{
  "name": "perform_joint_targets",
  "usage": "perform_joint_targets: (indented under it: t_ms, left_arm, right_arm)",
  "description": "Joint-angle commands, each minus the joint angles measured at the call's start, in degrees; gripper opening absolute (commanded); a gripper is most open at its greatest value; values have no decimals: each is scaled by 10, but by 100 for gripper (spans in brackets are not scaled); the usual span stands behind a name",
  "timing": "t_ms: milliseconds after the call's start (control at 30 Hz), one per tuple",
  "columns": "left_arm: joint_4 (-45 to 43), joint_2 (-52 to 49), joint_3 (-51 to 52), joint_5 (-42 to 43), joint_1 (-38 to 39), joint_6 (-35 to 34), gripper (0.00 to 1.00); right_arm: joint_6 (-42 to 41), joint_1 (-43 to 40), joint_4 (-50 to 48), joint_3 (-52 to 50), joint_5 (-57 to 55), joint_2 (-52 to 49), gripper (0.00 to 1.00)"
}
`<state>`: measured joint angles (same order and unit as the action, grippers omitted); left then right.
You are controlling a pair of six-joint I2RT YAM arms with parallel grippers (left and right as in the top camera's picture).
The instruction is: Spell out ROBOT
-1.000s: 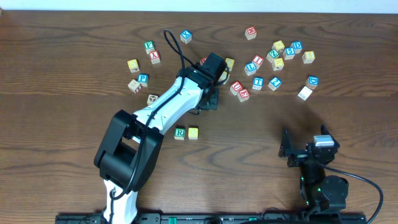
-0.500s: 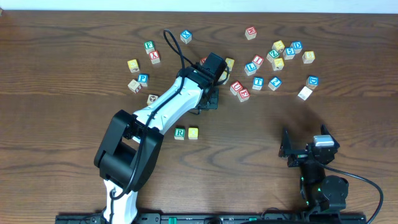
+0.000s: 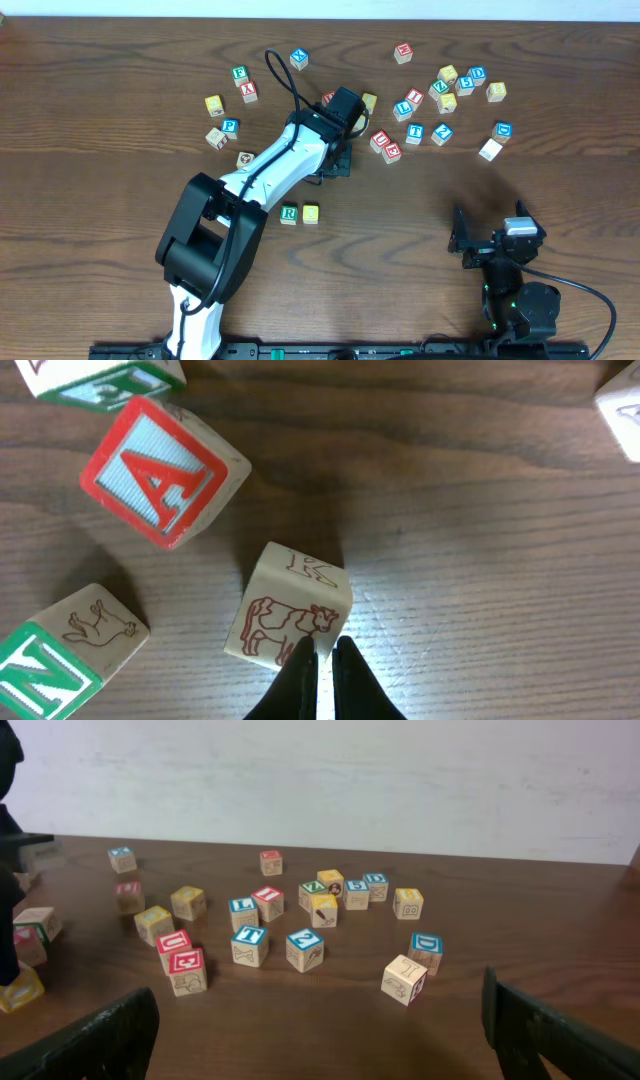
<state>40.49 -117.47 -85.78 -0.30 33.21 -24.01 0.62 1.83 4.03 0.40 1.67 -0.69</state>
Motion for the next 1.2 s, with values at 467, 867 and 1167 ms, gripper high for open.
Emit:
perform_joint_targets:
  t_ms: [467,867,1167]
  left_arm:
    - [-5,-22,6,14,0,-3,7]
    - [-17,-24,6,38,7,-3,8]
    - [-22,-24,6,40,21,-3,7]
  right_arm:
    - [-4,-3,2,-1,0,3,99]
    - [-4,-3,2,-1,0,3,99]
    - [-4,-3,2,-1,0,3,99]
